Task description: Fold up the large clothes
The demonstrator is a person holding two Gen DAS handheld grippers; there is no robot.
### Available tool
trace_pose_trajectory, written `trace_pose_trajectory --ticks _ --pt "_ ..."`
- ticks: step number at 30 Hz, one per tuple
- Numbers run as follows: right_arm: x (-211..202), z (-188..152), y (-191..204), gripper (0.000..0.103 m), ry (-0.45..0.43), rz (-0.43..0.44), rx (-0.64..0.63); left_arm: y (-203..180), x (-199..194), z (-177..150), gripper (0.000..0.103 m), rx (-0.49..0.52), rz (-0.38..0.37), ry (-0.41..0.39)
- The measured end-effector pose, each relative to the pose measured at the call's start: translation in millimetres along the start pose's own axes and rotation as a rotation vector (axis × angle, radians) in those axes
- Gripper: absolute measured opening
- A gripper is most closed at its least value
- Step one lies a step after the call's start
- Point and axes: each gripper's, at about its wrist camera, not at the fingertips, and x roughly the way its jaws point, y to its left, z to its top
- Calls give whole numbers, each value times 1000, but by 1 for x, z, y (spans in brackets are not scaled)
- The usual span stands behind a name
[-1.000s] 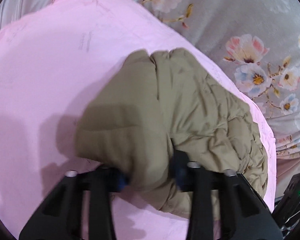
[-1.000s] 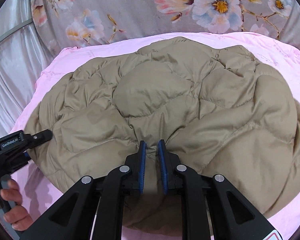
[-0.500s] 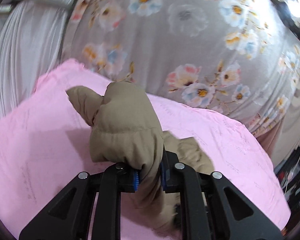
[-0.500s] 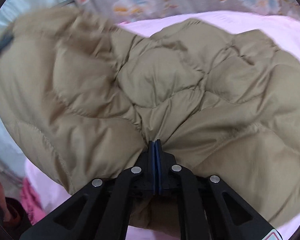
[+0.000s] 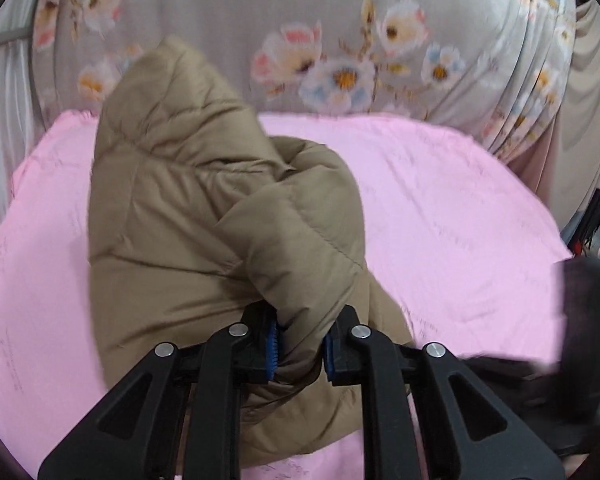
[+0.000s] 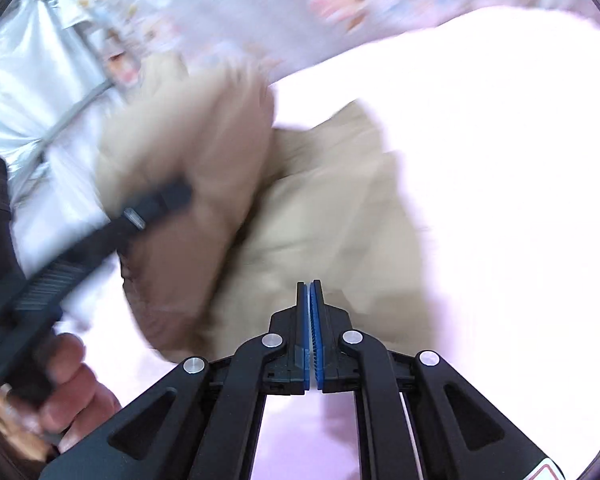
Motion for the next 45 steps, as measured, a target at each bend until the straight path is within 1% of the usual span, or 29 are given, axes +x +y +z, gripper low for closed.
trace_pose_trajectory --ticks 1,2,4,6,8,10,12,13,14,15,16,17,19,22,24,26,27,28,29,30,32,35,37,38,39,40,42,45 --pt "-24 -5 -13 8 -39 -68 -2 -8 13 -6 16 3 7 39" --pt "-34 -8 -19 9 -52 -88 1 -15 23 -12 16 12 11 65" --pt "-45 -11 -25 9 -69 -101 13 -29 34 -24 16 36 31 95" --pt "-55 -11 -30 9 -81 -83 23 -43 38 -34 16 74 58 103" --pt "-55 -3 -31 9 -87 -73 11 -54 39 -43 16 106 79 115" --pt "-55 7 -24 9 -96 -58 -19 -59 40 -50 16 122 91 127" --pt "-55 17 -19 12 -98 -14 -27 -60 38 -52 17 124 93 129" --pt "-53 25 -15 23 -94 21 -21 -59 35 -52 17 122 92 128" --pt "-50 35 -12 42 -88 58 -14 -58 33 -52 18 118 92 131" --pt "-48 40 -11 51 -79 87 -11 -58 33 -50 18 111 91 134" --pt "-44 49 -7 53 -68 112 -12 -58 34 -49 19 100 90 137" --pt "-40 60 -2 54 -58 129 -14 -53 33 -47 19 67 75 145" --pt "-28 88 7 54 -38 151 -13 -51 29 -45 19 53 75 144" --pt "-7 119 18 54 -2 133 -28 -51 23 -44 19 46 87 143" --pt "12 134 25 54 44 134 -32 -48 14 -43 20 34 82 140" --pt "30 136 31 53 95 130 -41 -47 6 -41 21 26 78 130" --pt "42 135 34 52 124 107 -52 -45 2 -39 22 21 75 125" --pt "53 133 37 47 146 94 -68 -44 -1 -39 23 18 73 122" --pt "61 130 39 35 160 76 -82 -41 -5 -38 24 13 67 118" --pt "66 128 40 33 163 54 -90 -38 -9 -37 25 6 64 119" --pt "71 125 39 27 159 36 -104 -31 -16 -34 26 -13 38 126" --pt "72 123 32 23 156 25 -99 -19 -29 -29 28 -46 -12 127" --pt "73 123 24 23 157 19 -83 -13 -41 -24 30 -60 -25 110" --pt "73 122 21 23 158 16 -80 -11 -47 -22 33 -67 -31 101" --pt "73 121 16 23 160 5 -75 -7 -53 -18 33 -74 -31 79" --pt "74 120 12 23 161 0 -71 -3 -64 -12 33 -75 0 37" --pt "75 118 2 23 165 11 -49 7 -75 3 37 -73 56 -23" --pt "76 114 -10 23 165 30 -16 23 -71 30 38 -81 135 -56"
